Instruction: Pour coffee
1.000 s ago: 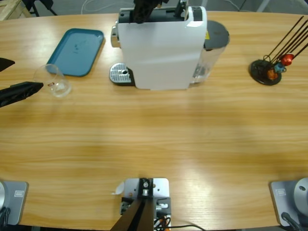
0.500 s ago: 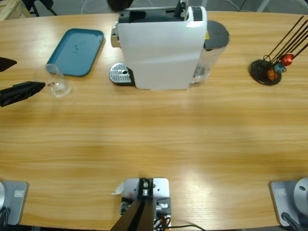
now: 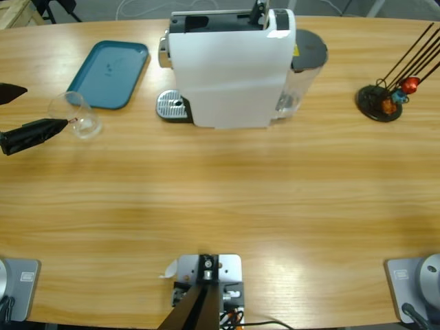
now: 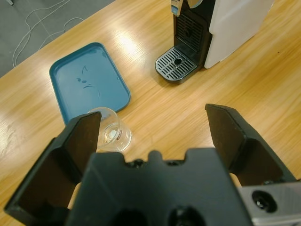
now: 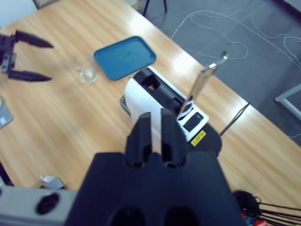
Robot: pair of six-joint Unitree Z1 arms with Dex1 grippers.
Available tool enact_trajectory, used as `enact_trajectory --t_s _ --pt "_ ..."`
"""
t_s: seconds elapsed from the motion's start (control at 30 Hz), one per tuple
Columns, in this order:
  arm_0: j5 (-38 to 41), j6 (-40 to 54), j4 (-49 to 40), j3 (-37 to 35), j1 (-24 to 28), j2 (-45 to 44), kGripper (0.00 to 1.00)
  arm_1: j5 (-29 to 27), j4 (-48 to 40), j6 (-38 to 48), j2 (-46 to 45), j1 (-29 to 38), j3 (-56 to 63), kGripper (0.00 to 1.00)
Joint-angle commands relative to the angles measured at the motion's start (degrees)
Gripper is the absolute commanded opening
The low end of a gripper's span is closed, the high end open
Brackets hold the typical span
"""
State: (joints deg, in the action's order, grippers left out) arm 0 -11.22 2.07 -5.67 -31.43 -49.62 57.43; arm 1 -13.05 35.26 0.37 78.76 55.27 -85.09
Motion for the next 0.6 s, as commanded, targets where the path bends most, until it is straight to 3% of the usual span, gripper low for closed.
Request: enact_trajectory --t_s 0.03,0.1,0.2,0.37,0.6 --pt "-0.6 1.8 1.5 2.2 -0.7 0.3 0.954 -21.1 -10.2 -8.3 0.1 -0.5 9.6 0.0" --pt "-0.6 1.9 1.5 2.2 -0.7 0.3 0.954 -26.9 -14.4 -12.5 2.9 -0.5 10.5 0.0" --pt "-0.6 1.9 1.5 2.2 -0.7 0.4 0.954 -31.3 -21.3 -16.7 7.3 0.8 11.7 0.0" --pt "-0.6 1.9 1.5 2.2 -0.7 1.1 0.95 -32.8 -27.5 -17.2 14.1 4.3 11.2 0.0" --pt "-0.6 2.0 1.5 2.0 -0.7 1.7 0.95 -33.4 -27.7 -17.3 17.1 5.6 9.3 0.0"
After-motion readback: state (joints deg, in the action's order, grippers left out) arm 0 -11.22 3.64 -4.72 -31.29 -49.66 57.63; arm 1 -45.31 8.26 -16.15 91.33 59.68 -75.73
